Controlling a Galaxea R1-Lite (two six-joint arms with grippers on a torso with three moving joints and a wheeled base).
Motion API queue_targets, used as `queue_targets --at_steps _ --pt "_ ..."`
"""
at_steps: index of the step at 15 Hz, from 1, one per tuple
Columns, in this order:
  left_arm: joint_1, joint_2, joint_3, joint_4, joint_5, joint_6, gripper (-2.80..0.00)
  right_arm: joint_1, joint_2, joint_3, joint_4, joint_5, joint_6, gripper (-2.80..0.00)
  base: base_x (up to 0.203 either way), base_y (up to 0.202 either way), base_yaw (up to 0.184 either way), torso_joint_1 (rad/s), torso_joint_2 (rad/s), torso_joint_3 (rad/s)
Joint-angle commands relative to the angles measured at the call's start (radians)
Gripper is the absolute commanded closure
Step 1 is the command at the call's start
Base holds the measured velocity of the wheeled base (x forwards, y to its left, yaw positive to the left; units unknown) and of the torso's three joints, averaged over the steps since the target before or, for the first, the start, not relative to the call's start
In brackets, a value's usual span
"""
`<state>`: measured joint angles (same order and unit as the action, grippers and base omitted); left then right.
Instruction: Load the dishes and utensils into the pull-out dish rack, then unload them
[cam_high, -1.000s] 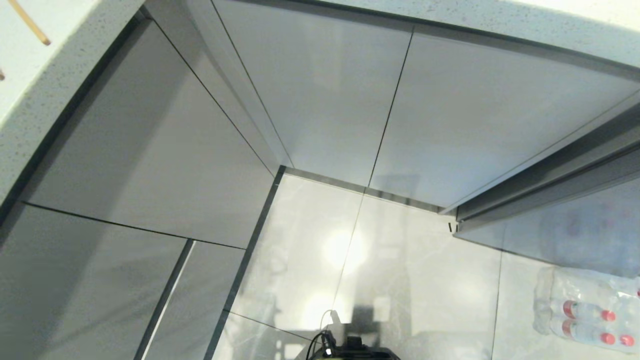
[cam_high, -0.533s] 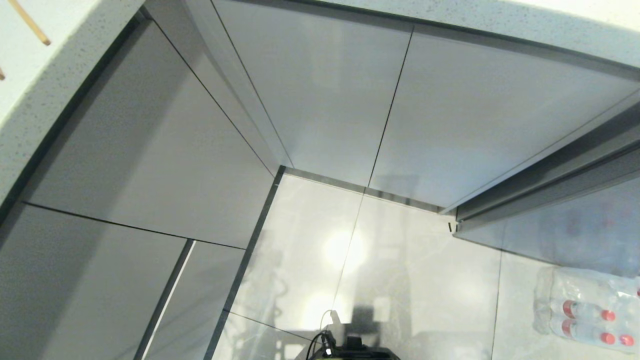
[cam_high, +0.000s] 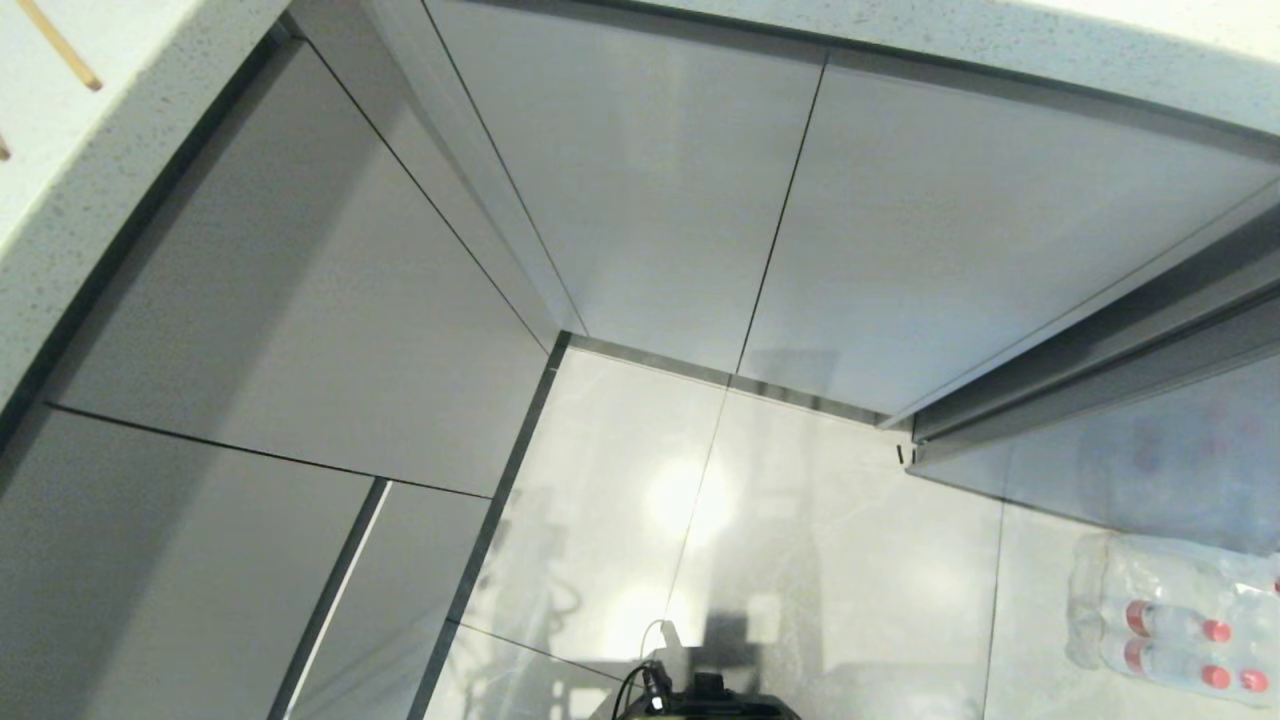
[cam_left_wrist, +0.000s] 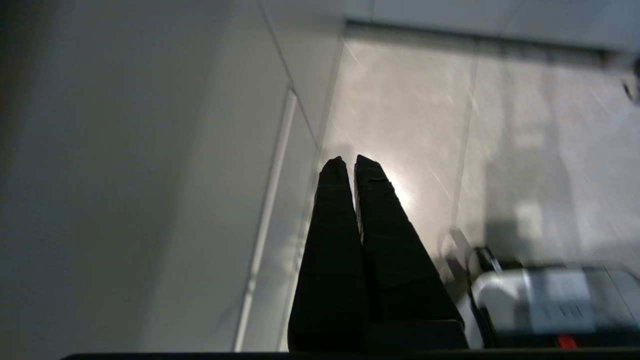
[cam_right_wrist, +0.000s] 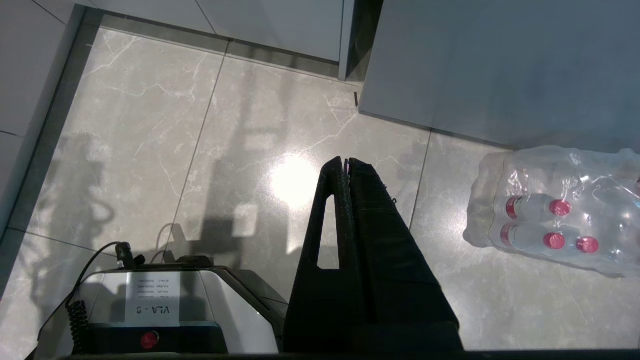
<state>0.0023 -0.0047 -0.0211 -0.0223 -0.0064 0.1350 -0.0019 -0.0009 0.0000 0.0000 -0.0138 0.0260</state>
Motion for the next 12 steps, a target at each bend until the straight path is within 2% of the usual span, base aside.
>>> queue_targets --at_steps 1,5,7,8,12 --pt "0.000 0.003 0.019 0.028 -0.035 0.003 0.00 0.000 0.001 0.000 0.000 0.000 0.000 0.00 0.000 0.000 0.000 0.000 0.00 0.000" --pt "-0.001 0.003 0.021 0.027 -0.030 -0.037 0.00 0.000 0.001 0.000 0.000 0.000 0.000 0.00 0.000 0.000 0.000 0.000 0.00 0.000" --pt "0.000 0.003 0.021 0.024 0.002 -0.124 0.00 0.000 0.001 0.000 0.000 0.000 0.000 0.00 0.000 0.000 0.000 0.000 0.00 0.000" --pt "0.001 0.003 0.021 0.022 0.007 -0.142 0.00 0.000 0.001 0.000 0.000 0.000 0.000 0.00 0.000 0.000 0.000 0.000 0.00 0.000" --pt "0.001 0.003 0.021 0.022 0.007 -0.141 0.00 0.000 0.001 0.000 0.000 0.000 0.000 0.00 0.000 0.000 0.000 0.000 0.00 0.000"
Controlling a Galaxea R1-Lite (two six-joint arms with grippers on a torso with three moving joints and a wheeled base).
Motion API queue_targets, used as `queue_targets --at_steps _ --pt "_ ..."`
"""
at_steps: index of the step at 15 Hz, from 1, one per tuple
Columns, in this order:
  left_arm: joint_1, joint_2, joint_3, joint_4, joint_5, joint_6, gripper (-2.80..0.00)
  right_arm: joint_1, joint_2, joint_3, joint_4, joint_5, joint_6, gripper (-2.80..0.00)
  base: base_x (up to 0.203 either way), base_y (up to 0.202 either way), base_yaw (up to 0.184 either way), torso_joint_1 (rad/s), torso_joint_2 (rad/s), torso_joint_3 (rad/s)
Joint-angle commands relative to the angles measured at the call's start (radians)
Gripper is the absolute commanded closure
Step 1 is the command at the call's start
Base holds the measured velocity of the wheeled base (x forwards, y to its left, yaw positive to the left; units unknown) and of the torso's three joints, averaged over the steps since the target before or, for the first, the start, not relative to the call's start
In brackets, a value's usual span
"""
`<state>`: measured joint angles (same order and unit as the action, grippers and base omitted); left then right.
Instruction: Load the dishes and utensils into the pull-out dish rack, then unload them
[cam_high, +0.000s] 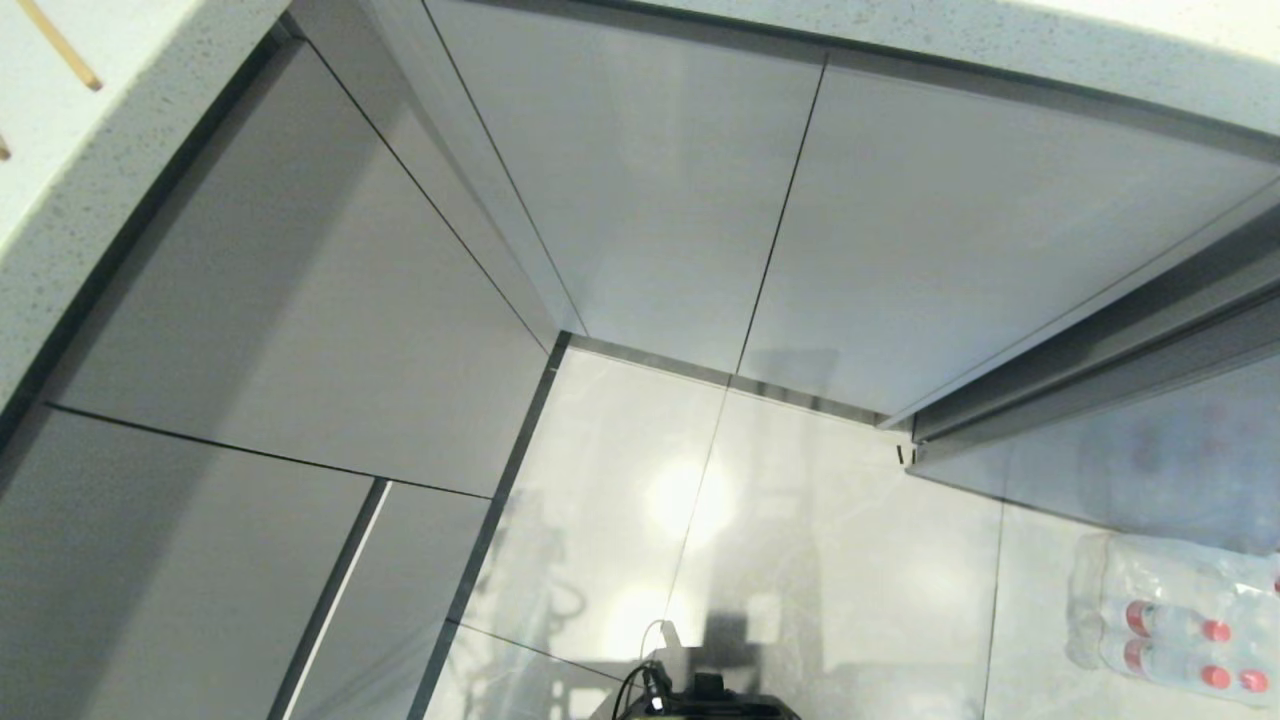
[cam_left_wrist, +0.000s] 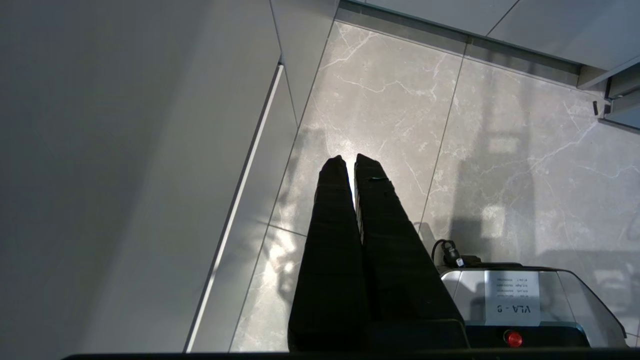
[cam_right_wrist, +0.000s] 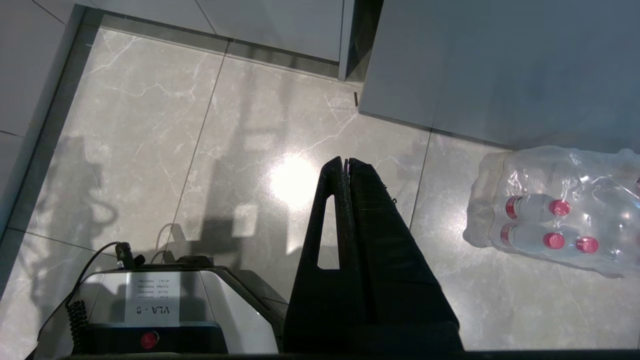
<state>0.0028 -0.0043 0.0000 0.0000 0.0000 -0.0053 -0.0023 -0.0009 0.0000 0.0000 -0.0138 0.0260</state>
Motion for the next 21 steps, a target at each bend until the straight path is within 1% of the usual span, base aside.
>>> queue_targets --at_steps 1,6,21 --pt "0.000 0.003 0.000 0.000 0.001 -0.001 0.00 -0.001 0.001 0.000 0.000 0.000 0.002 0.00 0.000 0.000 0.000 0.000 0.00 0.000" --pt "0.000 0.003 0.000 0.000 0.000 0.001 0.00 0.000 0.001 0.000 0.000 0.000 0.000 0.00 0.000 0.000 0.000 0.001 0.00 0.058" --pt "0.000 0.003 0.000 0.000 0.001 0.001 0.00 0.000 0.001 0.000 0.000 0.000 0.000 0.00 0.000 0.000 0.000 0.002 0.00 0.201"
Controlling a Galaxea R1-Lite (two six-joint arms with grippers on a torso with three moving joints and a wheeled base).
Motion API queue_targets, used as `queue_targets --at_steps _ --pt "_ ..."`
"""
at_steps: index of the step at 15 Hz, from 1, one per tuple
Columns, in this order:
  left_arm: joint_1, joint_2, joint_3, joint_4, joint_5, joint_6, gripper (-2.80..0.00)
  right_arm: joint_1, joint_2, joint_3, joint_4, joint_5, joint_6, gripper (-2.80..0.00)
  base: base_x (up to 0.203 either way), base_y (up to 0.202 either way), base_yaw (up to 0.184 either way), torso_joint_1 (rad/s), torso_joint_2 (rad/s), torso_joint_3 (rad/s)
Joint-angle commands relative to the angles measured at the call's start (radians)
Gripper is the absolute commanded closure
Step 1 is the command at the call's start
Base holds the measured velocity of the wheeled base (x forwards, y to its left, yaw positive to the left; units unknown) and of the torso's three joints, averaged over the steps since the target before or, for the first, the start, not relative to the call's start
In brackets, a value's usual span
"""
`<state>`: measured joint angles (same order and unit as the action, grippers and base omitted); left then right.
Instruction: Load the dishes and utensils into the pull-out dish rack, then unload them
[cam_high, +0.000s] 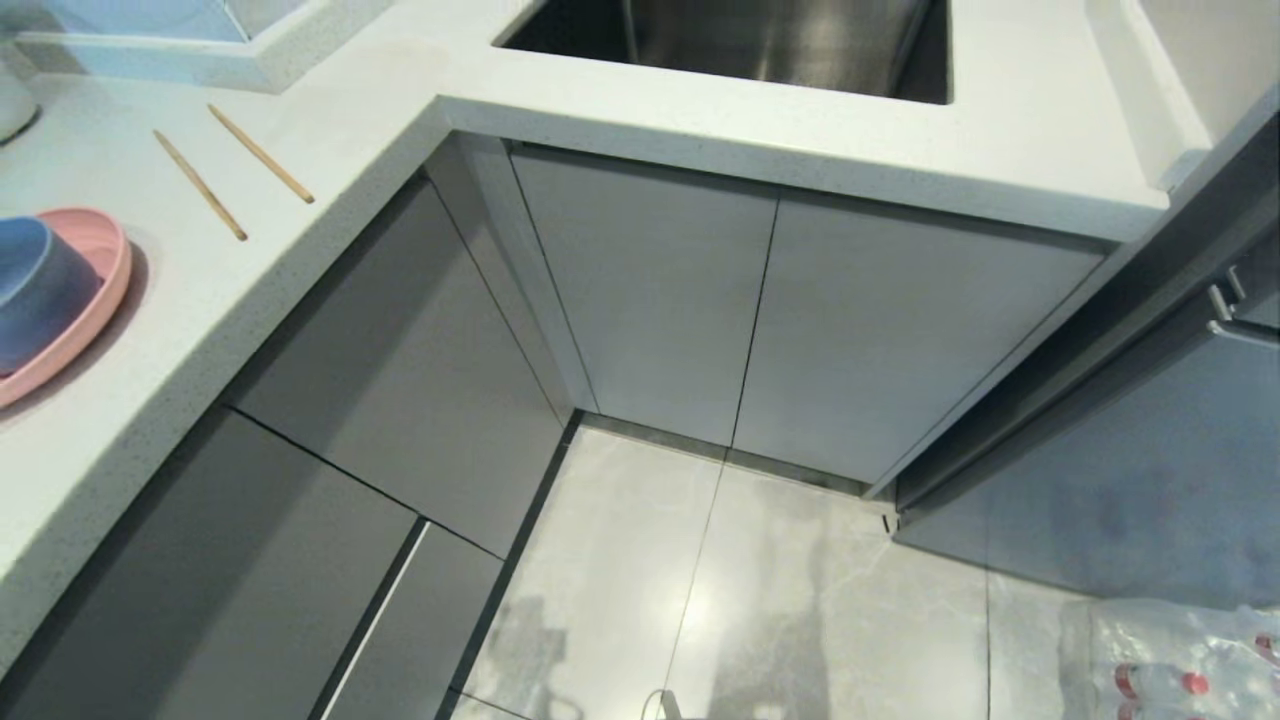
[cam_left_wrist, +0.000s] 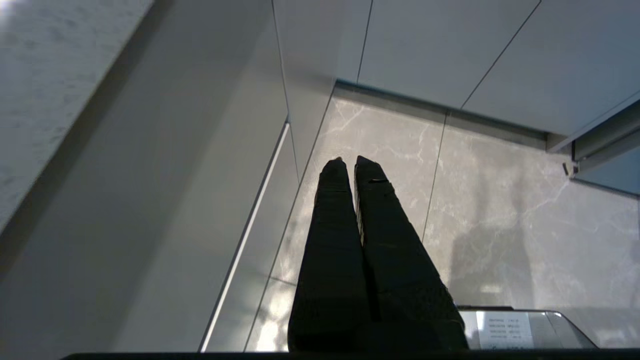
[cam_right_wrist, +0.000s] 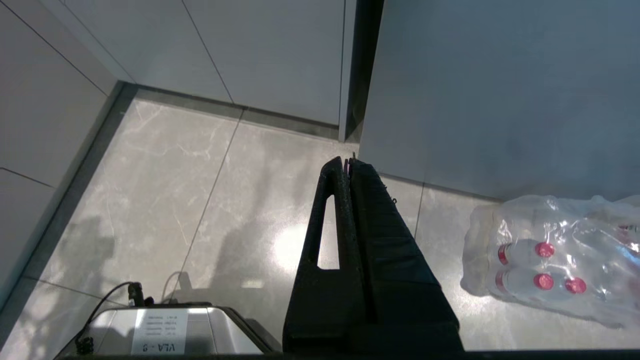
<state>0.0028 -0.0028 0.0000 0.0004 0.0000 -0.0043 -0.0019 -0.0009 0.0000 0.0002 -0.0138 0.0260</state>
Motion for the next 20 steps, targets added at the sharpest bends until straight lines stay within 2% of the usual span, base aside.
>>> queue_targets --at_steps 1,20 --pt "0.000 0.001 0.000 0.000 0.002 0.000 0.00 -0.001 0.001 0.000 0.000 0.000 0.001 0.00 0.000 0.000 0.000 0.000 0.00 0.195" --pt "0.000 0.001 0.000 0.000 0.001 0.000 0.00 0.000 0.001 0.000 0.000 0.000 0.000 0.00 0.000 0.000 0.000 0.003 0.00 0.206"
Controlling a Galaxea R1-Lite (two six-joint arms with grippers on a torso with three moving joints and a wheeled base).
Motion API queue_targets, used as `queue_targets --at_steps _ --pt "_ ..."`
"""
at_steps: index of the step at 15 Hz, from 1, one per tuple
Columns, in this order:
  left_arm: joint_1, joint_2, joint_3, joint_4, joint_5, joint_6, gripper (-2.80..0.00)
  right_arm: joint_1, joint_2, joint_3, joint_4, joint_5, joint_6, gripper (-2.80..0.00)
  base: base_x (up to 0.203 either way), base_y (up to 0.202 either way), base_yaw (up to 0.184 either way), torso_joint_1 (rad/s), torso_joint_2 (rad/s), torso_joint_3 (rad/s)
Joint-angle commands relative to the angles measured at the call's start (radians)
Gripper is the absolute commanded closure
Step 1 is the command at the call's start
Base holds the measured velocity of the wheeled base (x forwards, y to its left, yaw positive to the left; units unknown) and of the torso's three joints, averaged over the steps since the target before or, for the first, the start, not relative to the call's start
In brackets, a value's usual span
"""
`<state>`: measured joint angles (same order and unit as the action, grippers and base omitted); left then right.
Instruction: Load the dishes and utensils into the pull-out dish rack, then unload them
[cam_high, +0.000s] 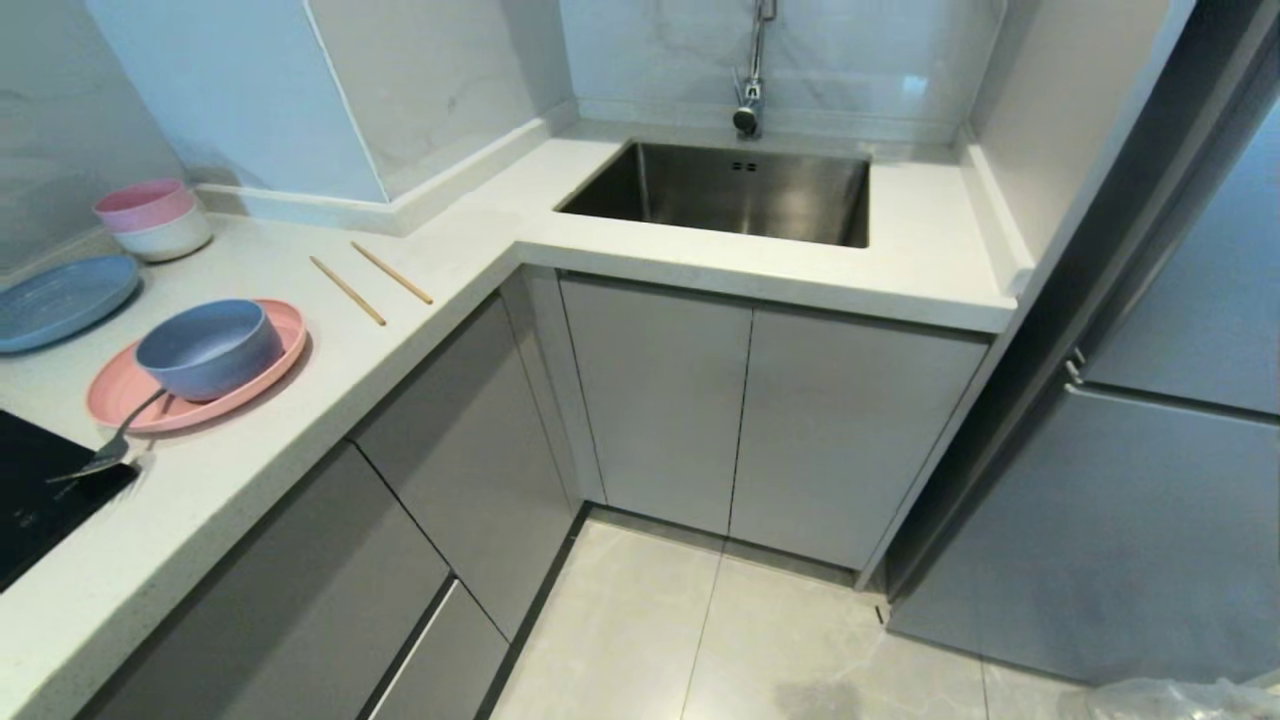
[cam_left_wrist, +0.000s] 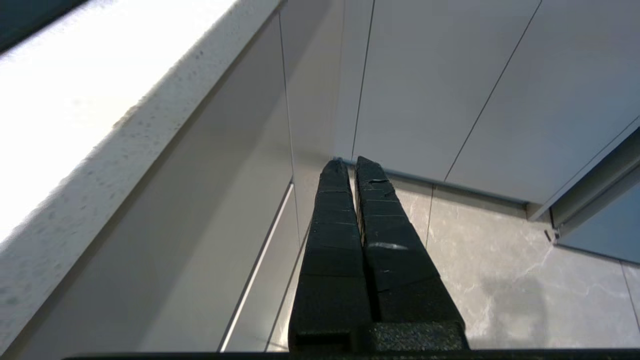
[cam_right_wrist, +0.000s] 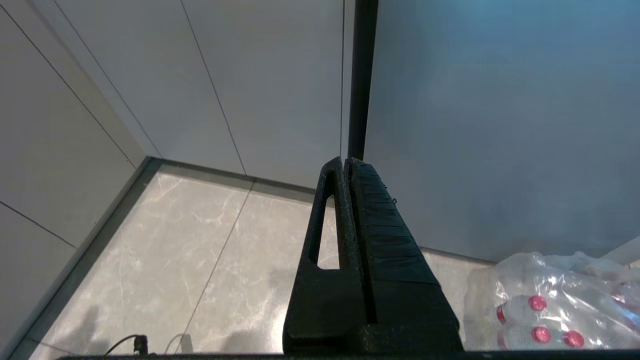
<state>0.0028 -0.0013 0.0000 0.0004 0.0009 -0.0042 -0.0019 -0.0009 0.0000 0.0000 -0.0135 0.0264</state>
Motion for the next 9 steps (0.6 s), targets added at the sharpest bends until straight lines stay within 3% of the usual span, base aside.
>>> queue_targets --at_steps 1,9 --pt "0.000 0.000 0.000 0.000 0.000 0.000 0.00 0.000 0.001 0.000 0.000 0.000 0.000 0.00 0.000 0.000 0.000 -0.001 0.01 0.201" --pt "0.000 0.000 0.000 0.000 -0.001 0.000 0.00 -0.001 0.001 0.000 0.000 0.000 0.000 0.00 0.000 0.000 0.000 0.001 0.00 0.200"
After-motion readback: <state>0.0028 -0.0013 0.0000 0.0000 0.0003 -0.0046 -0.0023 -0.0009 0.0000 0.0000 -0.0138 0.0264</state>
